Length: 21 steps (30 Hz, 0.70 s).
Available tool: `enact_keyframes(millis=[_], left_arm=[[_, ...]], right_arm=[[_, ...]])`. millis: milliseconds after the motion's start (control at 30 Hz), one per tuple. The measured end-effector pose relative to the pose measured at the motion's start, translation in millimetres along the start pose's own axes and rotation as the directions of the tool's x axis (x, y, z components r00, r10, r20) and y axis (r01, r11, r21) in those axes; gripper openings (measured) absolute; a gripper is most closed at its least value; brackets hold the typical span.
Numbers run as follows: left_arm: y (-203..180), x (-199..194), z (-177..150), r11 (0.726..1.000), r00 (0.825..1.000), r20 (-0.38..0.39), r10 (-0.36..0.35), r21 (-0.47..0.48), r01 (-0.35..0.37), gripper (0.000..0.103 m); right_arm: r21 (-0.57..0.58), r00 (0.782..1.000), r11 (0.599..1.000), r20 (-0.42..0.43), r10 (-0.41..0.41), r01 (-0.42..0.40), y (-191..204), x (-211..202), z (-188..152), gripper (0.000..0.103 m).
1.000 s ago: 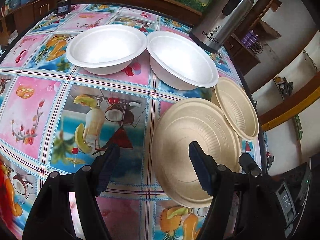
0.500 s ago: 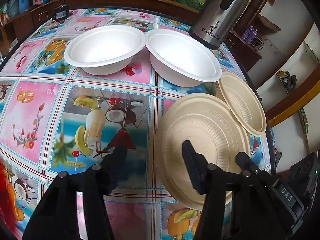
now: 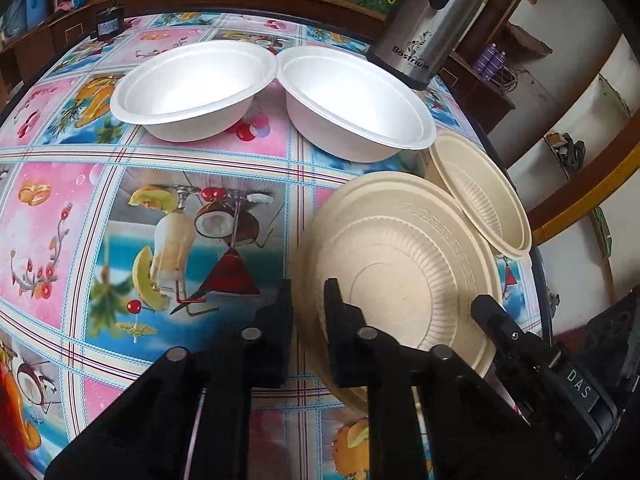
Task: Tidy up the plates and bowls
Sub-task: 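Close both tools on the rim of the top beige paper plate, then lift the beige paper plate with both tools and carry it over the red plates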
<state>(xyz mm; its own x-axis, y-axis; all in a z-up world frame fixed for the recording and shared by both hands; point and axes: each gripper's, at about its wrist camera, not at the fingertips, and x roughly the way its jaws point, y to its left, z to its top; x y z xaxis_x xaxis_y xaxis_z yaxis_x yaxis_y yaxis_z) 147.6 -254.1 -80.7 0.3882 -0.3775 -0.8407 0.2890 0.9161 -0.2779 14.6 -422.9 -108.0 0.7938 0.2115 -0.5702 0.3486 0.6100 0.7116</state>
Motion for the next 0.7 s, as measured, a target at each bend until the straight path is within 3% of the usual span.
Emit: enact_keyframes(millis=[700], left_arm=[[40, -39, -23, 0.999, 0.999, 0.031, 0.009, -0.051, -0.008, 0.011]], right_arm=[[-0.053, 0.997, 0.996, -0.019, 0.07, -0.071, 21, 3, -32, 0.015]])
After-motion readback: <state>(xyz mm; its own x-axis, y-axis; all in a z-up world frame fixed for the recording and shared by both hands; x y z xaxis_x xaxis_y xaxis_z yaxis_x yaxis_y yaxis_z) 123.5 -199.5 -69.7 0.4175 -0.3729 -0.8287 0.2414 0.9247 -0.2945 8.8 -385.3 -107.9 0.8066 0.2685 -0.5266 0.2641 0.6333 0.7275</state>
